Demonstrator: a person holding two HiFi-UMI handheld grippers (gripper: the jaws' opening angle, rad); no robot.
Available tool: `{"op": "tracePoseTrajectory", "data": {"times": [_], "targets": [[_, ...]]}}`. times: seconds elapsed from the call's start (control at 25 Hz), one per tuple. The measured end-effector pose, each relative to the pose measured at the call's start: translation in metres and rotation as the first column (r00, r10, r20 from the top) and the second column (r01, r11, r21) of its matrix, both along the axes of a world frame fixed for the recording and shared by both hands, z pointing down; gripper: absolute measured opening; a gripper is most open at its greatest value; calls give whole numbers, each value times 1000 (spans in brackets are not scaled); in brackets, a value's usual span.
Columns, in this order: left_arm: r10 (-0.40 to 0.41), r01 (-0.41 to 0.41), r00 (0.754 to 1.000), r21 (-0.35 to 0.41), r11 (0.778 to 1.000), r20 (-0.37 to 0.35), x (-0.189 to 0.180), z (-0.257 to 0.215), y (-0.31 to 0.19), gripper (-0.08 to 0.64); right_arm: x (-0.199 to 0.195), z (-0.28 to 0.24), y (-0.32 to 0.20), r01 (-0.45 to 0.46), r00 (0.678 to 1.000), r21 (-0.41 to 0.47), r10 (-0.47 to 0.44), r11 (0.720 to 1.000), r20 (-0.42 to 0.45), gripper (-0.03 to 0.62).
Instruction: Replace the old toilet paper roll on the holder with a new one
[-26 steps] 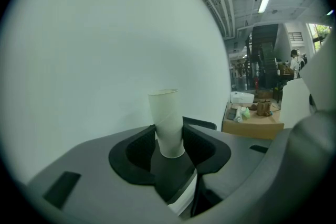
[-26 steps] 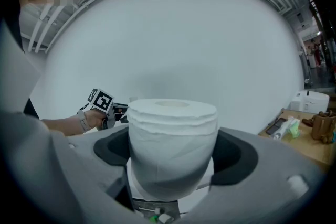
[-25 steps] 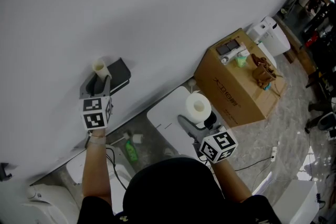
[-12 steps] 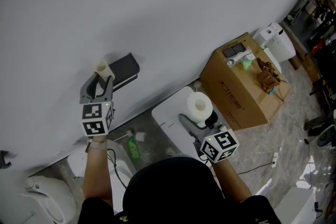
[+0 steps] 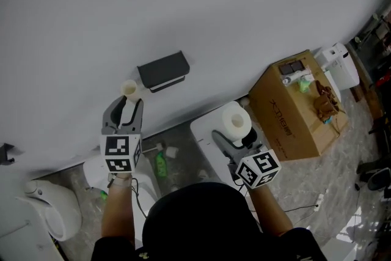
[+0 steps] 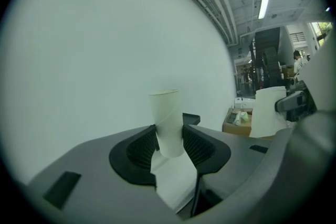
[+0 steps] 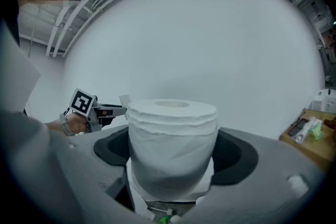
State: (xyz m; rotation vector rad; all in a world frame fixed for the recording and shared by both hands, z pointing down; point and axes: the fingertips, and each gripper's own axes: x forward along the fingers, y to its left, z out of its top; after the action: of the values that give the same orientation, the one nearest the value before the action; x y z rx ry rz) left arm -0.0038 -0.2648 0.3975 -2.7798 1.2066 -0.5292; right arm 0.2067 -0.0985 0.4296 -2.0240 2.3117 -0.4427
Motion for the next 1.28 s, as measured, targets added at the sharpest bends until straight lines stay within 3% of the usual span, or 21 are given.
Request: {"op": "tracePoseTrajectory", "data": {"times": [0.52, 0.88, 1.28], "targets": [[-124, 125, 992, -65, 990, 18, -85, 33, 45, 174, -53, 8, -36, 131, 991, -16, -131, 991, -1, 433], [-173, 174, 985, -112, 978, 14, -107, 53, 71, 175, -77, 12, -64, 193, 981, -33, -194, 981, -7, 433], [-254, 253, 967, -144, 957, 6, -135, 68, 83, 175, -89, -28, -130, 234, 967, 10, -231, 972, -108, 433]]}}
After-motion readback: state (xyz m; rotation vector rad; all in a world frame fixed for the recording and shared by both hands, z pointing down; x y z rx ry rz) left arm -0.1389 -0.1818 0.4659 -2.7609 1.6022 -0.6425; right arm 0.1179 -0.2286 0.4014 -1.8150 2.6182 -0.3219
